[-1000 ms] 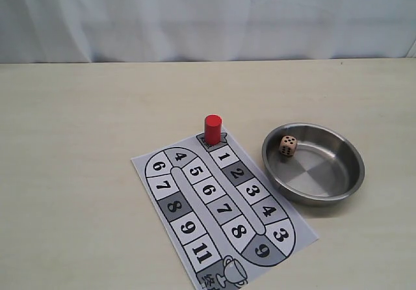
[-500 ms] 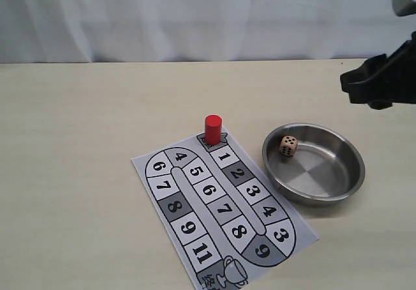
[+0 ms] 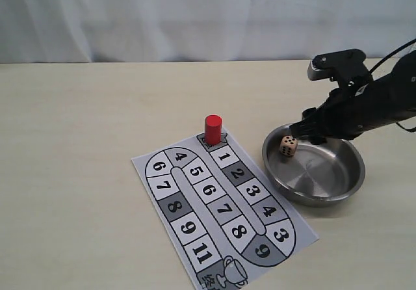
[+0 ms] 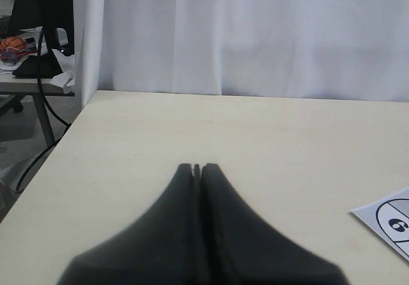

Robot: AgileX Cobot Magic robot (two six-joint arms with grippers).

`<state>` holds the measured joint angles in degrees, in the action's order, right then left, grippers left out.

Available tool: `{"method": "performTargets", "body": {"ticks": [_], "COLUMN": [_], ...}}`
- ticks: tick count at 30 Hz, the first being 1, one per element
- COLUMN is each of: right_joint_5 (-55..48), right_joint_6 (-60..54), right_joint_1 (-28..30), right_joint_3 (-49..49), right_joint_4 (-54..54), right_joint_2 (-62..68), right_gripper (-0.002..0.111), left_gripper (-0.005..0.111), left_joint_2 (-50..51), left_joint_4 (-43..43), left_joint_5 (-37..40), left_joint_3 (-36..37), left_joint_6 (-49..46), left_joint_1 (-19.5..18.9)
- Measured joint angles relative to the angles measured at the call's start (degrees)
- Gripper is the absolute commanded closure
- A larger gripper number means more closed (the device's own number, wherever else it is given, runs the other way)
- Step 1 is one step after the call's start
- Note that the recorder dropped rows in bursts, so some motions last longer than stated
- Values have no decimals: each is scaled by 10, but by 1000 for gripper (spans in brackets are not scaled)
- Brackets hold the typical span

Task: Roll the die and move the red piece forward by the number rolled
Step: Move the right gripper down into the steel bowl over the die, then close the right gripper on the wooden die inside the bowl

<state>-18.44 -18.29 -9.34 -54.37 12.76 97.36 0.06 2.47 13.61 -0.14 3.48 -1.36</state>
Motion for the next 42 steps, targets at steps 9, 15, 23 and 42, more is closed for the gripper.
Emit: {"method": "performTargets", "body": {"ticks": [9,15,23,42], "right_joint_5": [-66,-35,-1,14], "right_joint_6": [10,11,12,12], "right_joint_1": [0,0,0,0], "right_joint_3": [-75,-83,-83,-83], "right_joint_4": [0,0,24,47], "right_joint_2": [83,123,154,175], "right_gripper": [50,50,50,50], "left_gripper": [107,107,107,107], "left_joint_2": [0,0,0,0], "left_joint_4": [0,0,0,0], "left_joint_5": [0,0,0,0], "left_joint_3": [0,0,0,0], "left_joint_6": [0,0,0,0], "left_joint_1": [0,0,0,0]}}
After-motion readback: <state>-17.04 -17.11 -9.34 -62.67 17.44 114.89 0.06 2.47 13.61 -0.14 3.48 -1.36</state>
